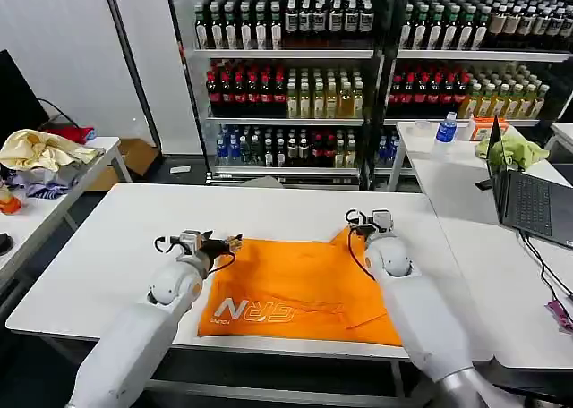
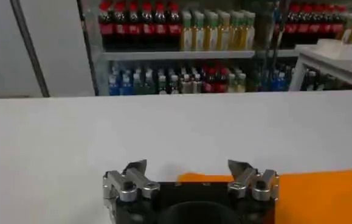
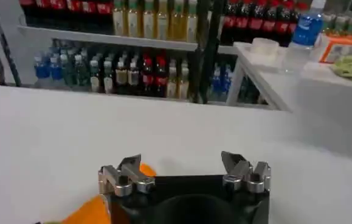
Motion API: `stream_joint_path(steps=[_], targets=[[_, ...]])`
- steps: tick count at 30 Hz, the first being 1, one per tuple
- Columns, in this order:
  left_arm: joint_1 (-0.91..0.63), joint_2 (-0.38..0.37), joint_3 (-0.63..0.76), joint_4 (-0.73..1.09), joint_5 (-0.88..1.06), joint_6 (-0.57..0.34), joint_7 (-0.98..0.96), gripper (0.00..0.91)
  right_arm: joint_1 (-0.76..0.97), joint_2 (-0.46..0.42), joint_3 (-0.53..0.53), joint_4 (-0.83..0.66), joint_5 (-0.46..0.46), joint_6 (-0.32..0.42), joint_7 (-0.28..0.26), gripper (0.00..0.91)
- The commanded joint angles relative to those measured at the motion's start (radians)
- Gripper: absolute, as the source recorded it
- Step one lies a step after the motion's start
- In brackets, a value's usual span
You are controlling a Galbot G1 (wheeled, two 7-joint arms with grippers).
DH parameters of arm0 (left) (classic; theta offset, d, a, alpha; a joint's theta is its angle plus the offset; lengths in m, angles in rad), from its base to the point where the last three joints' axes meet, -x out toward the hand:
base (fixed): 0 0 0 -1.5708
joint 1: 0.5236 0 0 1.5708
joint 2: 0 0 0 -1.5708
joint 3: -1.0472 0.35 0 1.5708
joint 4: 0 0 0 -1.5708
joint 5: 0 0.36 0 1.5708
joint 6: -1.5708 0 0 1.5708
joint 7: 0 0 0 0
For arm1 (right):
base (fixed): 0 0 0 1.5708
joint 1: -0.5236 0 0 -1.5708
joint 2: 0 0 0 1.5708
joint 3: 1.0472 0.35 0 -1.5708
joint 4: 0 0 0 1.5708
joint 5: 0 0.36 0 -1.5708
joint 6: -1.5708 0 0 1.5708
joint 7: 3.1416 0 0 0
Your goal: Fold and organize the clothes.
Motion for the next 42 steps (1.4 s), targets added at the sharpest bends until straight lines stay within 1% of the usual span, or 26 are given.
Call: stream_joint_path(steps=[1,2,3,4,5,6,7,16,19,30,34,38,42], targets=[[-0.065,-0.022,0.062,0.114,-0.002,0.022,0.013,0.907,0.056,0.04,-0.01,-0.12,0.002,-0.004,-0.003,0.907],[-0.064,-0.023,0.062,0.115,-0.003,0.025,0.015,0.907,0.056,0.04,-0.01,-0.12,0.002,-0.004,-0.003,0.846],[-0.062,-0.023,0.061,0.119,-0.004,0.028,0.016,0.877,0.056,0.043,-0.012,-0.125,0.003,-0.004,-0.004,0.564],[-0.062,-0.024,0.06,0.121,-0.005,0.029,0.017,0.655,0.056,0.043,-0.012,-0.127,0.003,-0.004,-0.005,0.433],[-0.061,-0.025,0.058,0.124,-0.007,0.031,0.018,0.181,0.055,0.044,-0.013,-0.128,0.003,-0.004,-0.006,0.131],[-0.061,-0.025,0.058,0.126,-0.009,0.031,0.018,0.071,0.054,0.046,-0.012,-0.129,0.004,-0.004,-0.008,0.131],[-0.061,-0.025,0.058,0.127,-0.009,0.031,0.019,0.01,0.053,0.047,-0.012,-0.129,0.005,-0.003,-0.009,0.0],[-0.037,-0.022,0.055,0.103,-0.008,0.029,0.03,0.02,0.036,0.046,-0.015,-0.117,0.018,-0.002,-0.013,0.0],[-0.024,-0.02,0.05,0.095,-0.008,0.03,0.034,0.01,0.03,0.044,-0.014,-0.109,0.024,-0.004,-0.013,0.0],[0.005,-0.006,0.032,0.062,-0.02,0.023,0.054,0.01,0.01,0.033,-0.008,-0.047,0.05,0.002,-0.01,0.0],[0.008,-0.002,0.016,0.041,-0.025,-0.009,0.045,0.01,0.005,0.024,-0.007,0.0,0.048,0.03,-0.009,0.0],[0.02,0.014,-0.01,-0.005,-0.044,-0.014,0.038,0.01,-0.006,0.008,-0.007,0.061,0.05,0.044,-0.011,0.0],[0.042,0.039,-0.028,-0.056,-0.056,-0.013,0.037,0.01,-0.036,-0.028,-0.005,0.175,0.067,0.052,-0.008,0.0]])
